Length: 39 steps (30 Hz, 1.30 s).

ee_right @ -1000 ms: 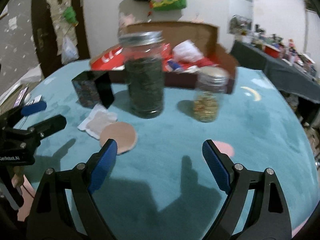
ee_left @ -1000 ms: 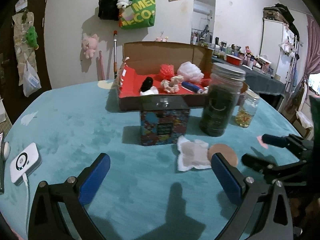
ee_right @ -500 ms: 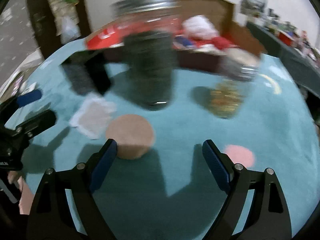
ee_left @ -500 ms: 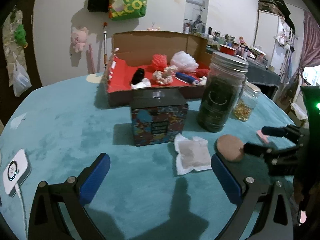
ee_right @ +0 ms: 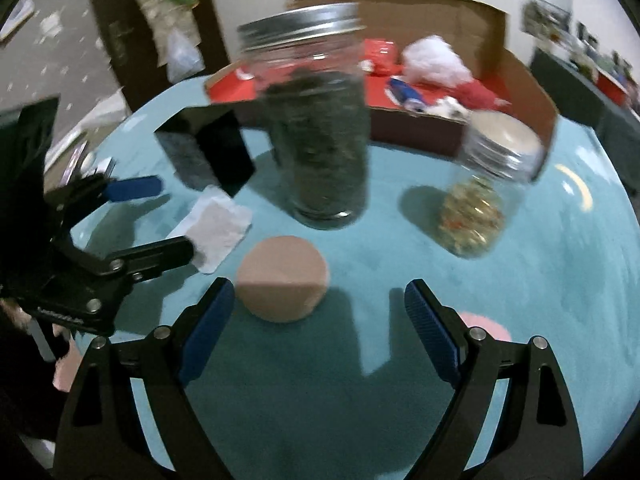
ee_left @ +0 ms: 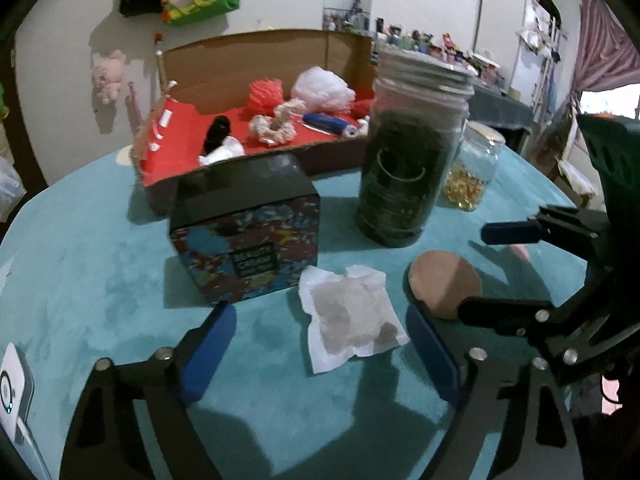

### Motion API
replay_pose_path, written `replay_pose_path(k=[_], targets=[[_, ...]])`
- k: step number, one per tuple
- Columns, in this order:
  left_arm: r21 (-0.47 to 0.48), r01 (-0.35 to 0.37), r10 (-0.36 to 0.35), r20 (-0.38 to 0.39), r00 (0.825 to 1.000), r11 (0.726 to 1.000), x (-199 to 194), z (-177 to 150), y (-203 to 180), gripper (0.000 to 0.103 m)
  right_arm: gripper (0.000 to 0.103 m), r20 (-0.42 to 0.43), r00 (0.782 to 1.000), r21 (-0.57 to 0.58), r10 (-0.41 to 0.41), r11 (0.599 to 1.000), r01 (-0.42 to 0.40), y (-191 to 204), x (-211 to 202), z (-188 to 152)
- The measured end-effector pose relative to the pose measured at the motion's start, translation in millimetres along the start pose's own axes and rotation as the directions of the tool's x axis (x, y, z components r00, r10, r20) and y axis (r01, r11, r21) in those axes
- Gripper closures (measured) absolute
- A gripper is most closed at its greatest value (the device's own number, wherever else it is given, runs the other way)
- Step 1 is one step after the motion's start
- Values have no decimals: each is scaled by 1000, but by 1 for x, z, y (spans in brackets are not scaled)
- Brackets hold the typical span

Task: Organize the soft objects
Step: 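Grasp the white tissue with the left tool while the right tool grasps the tan sponge, then lift the tissue and sponge and carry both over the box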

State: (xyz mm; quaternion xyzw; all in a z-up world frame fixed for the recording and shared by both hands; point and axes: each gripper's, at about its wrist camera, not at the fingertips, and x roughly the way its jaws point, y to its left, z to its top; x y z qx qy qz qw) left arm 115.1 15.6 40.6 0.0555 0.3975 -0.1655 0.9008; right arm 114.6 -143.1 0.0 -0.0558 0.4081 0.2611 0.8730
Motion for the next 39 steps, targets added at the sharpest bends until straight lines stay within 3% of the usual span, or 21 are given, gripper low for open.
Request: replay_pose_path(k=[2,4,5,6,7,8,9,12,14,20,27,39], targets=[[12,19,-19,-17,1000,1000,5,0,-2,30,16,-14,1000,-32,11,999,-12,3,7,4],[23,36,-35,-33,999,999,10,-1,-5,46,16,-26,1000,-59,14,998,-16,7,13,5],[26,40,-39,-35,999,999,11,-1,-6,47,21,-28,999,-70,18,997,-20,9,15,7],[32,49,-48,-32,998,998,11,-1,-7,54,33,-30,999,-82,21,996,-23,11,17,6],[35,66,-65,-30,997,997,11,0,-7,70,38,-31,999,-96,17,995,-20,13,20,6],[33,92,-92,-26,995,995,9,0,-7,76,42,-26,1000,-110,14,994,-17,15,20,5],[29,107,-106,-28,994,994,10,0,-7,83,58,-19,1000,-123,25,992,-27,17,19,6],[28,110,-109,-22,994,994,7,1,-10,85,84,-3,999,-137,54,989,-54,19,16,3],[19,128,-127,-14,992,992,4,2,-12,85,87,10,997,-127,77,989,-75,19,11,2],[15,162,-163,32,986,987,-12,10,-22,85,87,85,994,-94,68,994,-60,16,-16,0],[35,172,-174,55,983,984,-17,19,-30,85,87,107,994,-50,22,999,-17,5,-31,-2],[3,113,-113,114,987,994,-43,25,-10,85,87,140,990,-13,-32,999,34,-10,-47,-2]])
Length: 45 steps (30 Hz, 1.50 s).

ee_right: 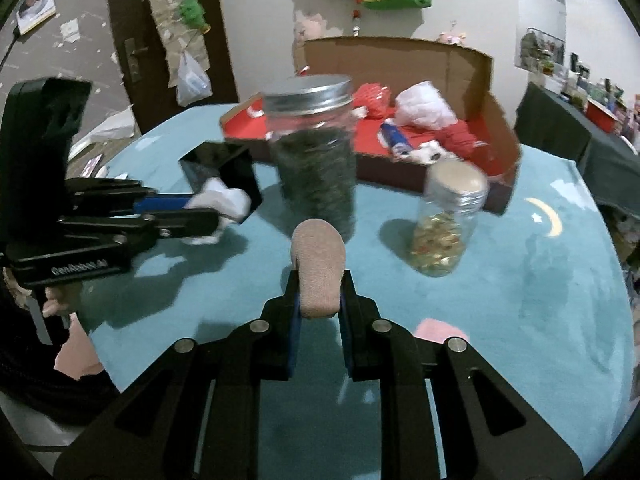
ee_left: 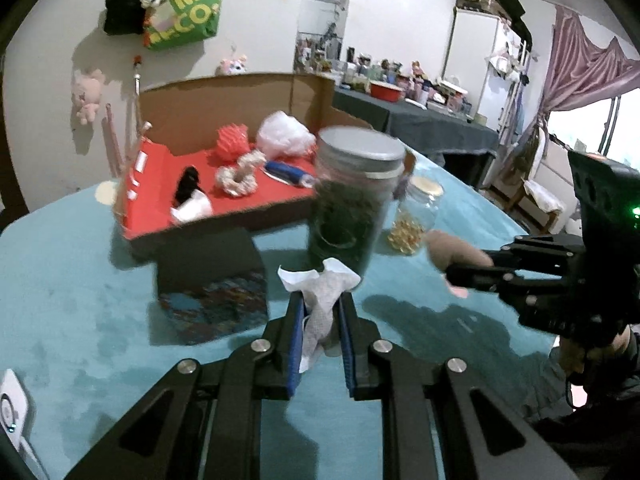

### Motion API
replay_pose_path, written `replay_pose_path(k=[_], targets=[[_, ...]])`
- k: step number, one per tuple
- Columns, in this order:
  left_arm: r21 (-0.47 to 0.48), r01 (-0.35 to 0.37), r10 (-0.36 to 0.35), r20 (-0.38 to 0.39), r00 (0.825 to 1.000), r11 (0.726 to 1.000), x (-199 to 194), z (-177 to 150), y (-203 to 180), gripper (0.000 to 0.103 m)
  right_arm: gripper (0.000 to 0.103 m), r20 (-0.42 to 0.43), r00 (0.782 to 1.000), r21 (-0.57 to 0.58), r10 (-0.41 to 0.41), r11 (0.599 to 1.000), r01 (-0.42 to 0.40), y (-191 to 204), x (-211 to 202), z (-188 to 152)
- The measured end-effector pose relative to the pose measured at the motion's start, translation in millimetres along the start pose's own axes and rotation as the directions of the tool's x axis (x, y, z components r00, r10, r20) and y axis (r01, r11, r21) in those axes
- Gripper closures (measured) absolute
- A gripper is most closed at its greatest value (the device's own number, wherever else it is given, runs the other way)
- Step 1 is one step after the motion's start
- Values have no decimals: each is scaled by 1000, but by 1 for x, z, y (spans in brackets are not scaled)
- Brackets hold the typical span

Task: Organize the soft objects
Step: 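Lift the tissue and sponge and carry both over the box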

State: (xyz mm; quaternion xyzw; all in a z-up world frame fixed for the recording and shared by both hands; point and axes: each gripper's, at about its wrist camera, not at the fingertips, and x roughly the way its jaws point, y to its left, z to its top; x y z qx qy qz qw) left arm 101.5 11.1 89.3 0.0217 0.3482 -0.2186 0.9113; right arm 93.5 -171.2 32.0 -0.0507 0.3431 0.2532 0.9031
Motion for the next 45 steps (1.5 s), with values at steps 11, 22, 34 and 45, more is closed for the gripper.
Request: replay_pose_path(k=[11,22,34,45], targets=[[10,-57,57,27,998,998,-8,33,31,85,87,57,995,19,-78,997,77,-36,-20,27],[87,5,2,-79,997,996,28,78,52,85,87,-1,999,-55,-51,997,51,-60,2,75],[171,94,-46,-261,964,981,103,123,57,85,87,-196,980,-143,45,987,-74,-75,75,136],[210,114,-22,-396,918,971,162,133,60,85,87,-424,894,-150,141,963,-223,-79,154,159]])
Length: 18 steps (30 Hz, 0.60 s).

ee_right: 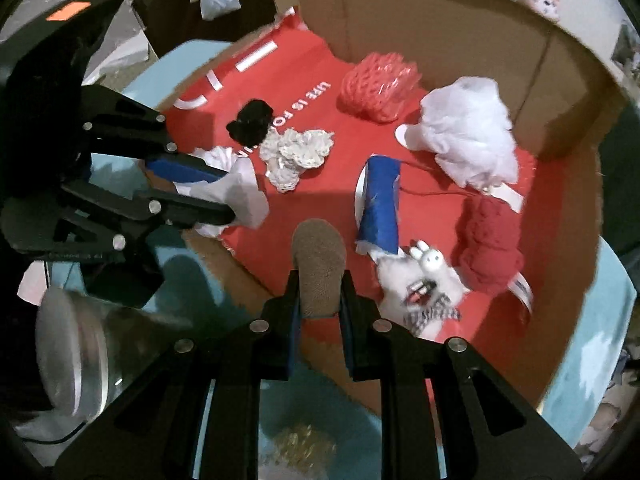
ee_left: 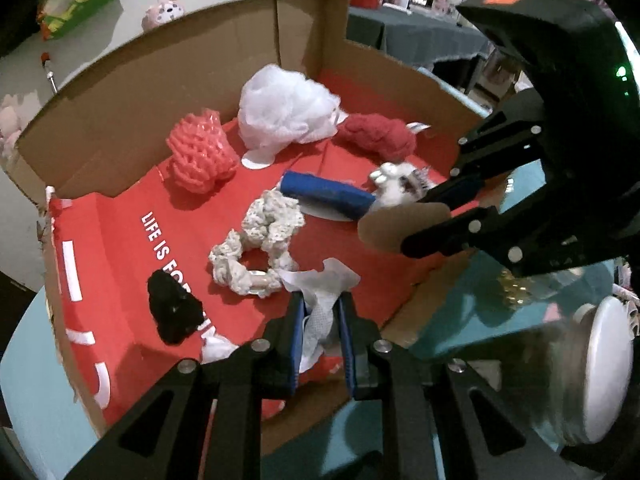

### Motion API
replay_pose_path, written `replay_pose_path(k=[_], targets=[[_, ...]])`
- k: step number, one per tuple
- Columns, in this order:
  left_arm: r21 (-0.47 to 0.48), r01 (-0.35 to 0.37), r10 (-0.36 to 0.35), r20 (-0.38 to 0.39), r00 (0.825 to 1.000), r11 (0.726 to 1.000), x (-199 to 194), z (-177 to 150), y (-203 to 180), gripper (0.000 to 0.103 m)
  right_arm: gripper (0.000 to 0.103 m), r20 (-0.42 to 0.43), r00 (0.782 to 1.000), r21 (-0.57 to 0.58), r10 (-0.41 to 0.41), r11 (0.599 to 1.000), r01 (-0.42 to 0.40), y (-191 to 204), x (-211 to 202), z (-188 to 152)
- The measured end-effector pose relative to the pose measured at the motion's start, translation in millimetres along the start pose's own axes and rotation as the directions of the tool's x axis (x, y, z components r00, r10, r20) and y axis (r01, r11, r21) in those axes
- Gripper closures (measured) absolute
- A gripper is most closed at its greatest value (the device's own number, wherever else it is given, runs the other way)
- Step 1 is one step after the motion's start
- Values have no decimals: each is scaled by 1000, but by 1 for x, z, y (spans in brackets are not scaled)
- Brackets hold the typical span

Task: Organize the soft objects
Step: 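Lift the tissue and sponge and carry both over the box, then open both tools to drop the tissue and sponge into the box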

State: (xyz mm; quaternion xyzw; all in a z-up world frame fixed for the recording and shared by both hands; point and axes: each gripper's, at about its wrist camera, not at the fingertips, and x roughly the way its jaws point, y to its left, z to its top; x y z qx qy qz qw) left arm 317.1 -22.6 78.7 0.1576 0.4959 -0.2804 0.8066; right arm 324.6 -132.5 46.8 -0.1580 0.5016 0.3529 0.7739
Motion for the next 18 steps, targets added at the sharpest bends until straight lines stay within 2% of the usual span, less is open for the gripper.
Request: replay_pose_path(k=[6,18], targets=[[-5,15,-15,-47,999,1000,15,3,9,85,85,-72,997,1,15,1000,-15,-6,21,11],[-12,1,-2,-73,997,1000,26,2,15,82,84,-111,994,14,-11,1000,12,-11,38,19]])
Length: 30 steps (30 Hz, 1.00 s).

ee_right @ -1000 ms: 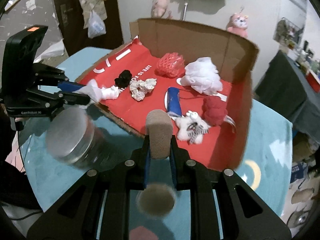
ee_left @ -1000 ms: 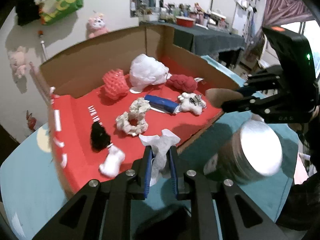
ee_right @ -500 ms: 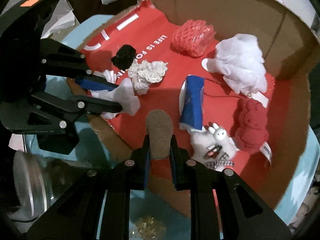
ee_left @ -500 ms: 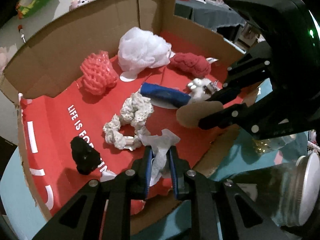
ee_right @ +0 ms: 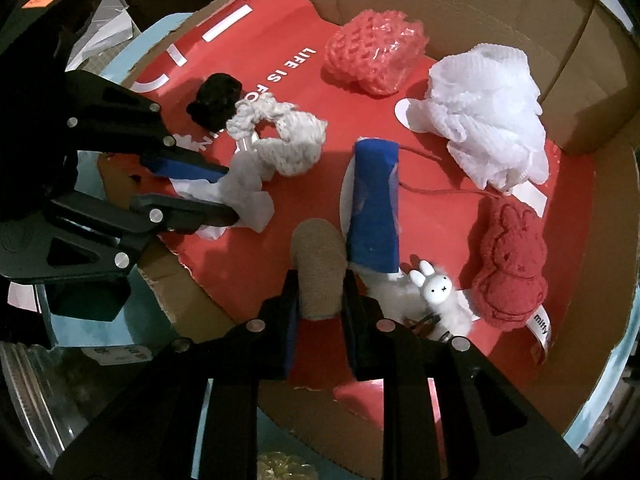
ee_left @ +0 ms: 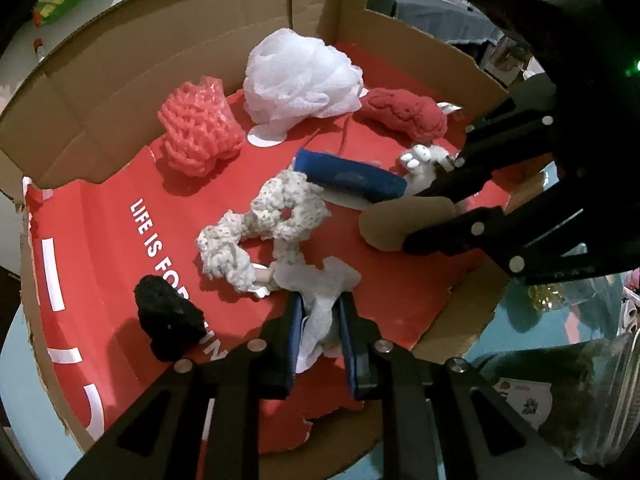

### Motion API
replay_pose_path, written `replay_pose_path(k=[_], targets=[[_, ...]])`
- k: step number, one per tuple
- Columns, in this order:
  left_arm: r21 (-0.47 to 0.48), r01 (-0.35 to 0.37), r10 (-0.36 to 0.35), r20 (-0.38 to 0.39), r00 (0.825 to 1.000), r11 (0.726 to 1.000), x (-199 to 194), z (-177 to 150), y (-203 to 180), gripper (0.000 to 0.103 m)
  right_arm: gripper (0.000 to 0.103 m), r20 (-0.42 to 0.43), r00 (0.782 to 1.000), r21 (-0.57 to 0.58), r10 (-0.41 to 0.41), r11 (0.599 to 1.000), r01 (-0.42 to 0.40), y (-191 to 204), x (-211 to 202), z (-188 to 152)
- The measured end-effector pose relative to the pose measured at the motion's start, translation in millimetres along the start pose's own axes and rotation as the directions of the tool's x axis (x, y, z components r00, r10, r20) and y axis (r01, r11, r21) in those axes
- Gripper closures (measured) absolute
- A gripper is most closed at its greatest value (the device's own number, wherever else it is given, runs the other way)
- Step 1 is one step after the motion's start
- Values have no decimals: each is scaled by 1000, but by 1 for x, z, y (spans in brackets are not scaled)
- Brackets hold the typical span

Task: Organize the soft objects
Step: 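Open both tools to drop the tissue and sponge into the box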

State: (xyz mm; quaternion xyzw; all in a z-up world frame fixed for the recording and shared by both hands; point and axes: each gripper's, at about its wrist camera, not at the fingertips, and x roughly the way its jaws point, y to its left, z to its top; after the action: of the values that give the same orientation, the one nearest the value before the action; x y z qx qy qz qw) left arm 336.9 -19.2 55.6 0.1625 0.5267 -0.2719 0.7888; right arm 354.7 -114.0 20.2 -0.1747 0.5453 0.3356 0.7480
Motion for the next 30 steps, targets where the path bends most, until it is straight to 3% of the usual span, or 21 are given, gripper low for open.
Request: replay_pose_path(k=[14,16,19,21,22,30], targets=[[-10,-19,19,9,1000,1000,5,6,-6,67,75,-12,1000,3,-26,1000,26,9,9,8],[-16,-19,20,25,1000,1000,0,5,-6,57,75,-11,1000,9,-27,1000,27,9,9,9],[-28,-21,23,54,998,999,-9,3,-6,51,72,-5,1000,16,-29,999,29,7,5,5],[-40,-29,32,71,997,999,-16,1,-3,47,47,5,999,20,-36,999,36,9,2,4],[-53,-37,41,81,996,998,-20,-1,-3,44,44,17,999,19,-44,999,43,9,-1,3],[-196,-79,113,172,978,977,-58,-20,1,15,43,85,990,105,-116,989,106,8,-32,-7]])
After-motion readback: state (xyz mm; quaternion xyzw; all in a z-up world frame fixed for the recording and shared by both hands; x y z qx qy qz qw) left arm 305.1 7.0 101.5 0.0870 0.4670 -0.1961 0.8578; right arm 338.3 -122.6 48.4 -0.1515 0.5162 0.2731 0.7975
